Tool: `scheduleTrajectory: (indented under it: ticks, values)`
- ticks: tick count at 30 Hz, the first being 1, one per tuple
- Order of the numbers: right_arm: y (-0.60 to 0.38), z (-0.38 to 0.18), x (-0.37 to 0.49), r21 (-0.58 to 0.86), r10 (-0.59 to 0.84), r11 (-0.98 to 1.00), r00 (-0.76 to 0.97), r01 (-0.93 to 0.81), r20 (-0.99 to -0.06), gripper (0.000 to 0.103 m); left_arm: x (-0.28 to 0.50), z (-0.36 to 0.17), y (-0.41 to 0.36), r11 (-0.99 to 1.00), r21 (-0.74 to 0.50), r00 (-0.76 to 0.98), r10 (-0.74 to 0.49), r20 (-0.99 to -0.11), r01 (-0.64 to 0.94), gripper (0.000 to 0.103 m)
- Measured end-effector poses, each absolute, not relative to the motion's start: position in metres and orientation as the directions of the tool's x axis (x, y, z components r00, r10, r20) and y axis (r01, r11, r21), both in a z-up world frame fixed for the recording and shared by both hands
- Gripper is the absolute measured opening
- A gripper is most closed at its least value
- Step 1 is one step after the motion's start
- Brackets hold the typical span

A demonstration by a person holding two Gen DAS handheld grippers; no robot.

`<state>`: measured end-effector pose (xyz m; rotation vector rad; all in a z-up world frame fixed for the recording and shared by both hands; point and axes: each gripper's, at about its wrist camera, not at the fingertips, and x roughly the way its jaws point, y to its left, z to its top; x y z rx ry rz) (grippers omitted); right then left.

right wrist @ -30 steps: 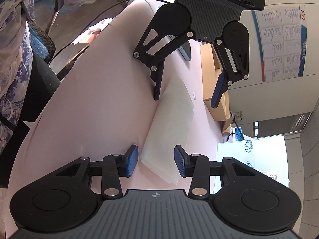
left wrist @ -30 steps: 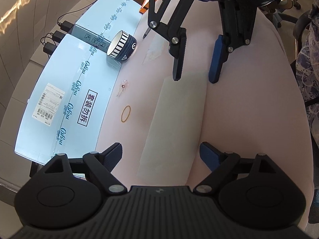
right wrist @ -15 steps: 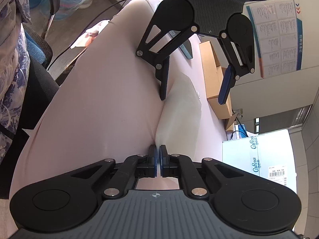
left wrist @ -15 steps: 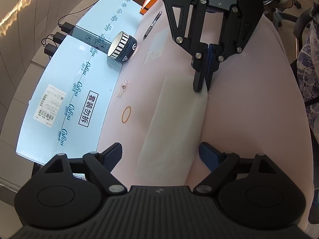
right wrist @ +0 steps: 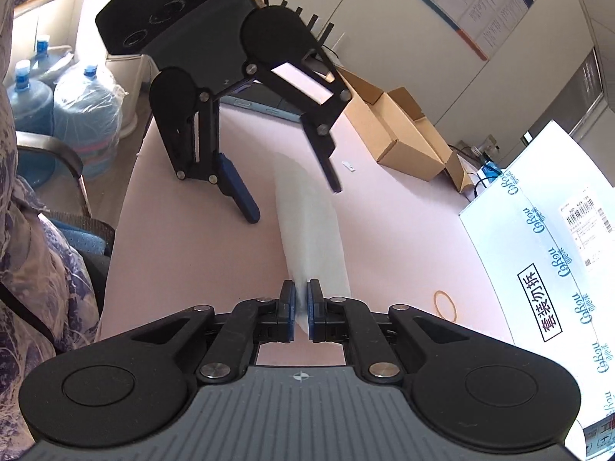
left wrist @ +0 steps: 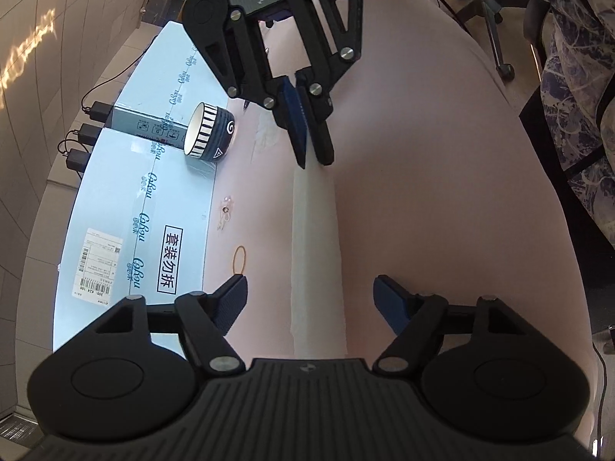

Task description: Fold shopping bag

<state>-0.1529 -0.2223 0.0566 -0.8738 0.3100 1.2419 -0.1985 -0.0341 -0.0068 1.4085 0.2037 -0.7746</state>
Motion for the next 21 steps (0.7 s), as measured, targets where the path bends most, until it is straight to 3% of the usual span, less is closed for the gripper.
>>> scheduleTrajectory:
  ticks: [2,5,8,14,21]
  values:
    - [-0.226,0.058,-0.151,-0.392,0.697,0.067,0.324,-0.918,-0.640,0.005,-0.193,-0.009,-0.037,-0.064,0.795,0.734,-0.345,-0.584,0.603,0.038]
    - [-0.230,0.059,-0.151,-0.373,0.705,0.060,0.304,-0.926,-0.641,0.005,-0.179,-0.009,-0.039,-0.043,0.779,0.732,-0.312,-0.605,0.625,0.037]
    - [-0.232,0.059,-0.146,-0.335,0.711,0.071,0.283,-0.940,-0.644,0.005,-0.173,-0.003,-0.040,-0.035,0.737,0.695,-0.307,-0.650,0.675,0.023]
    - [-0.239,0.058,-0.120,-0.131,0.740,0.121,0.177,-0.984,-0.649,0.005,-0.153,0.011,-0.040,0.087,0.584,0.584,-0.269,-0.766,0.807,0.017]
    - [-0.250,0.049,-0.078,0.165,0.790,0.240,0.093,-0.957,-0.606,0.005,-0.111,0.027,-0.032,0.271,0.308,0.383,-0.292,-0.877,0.912,0.015]
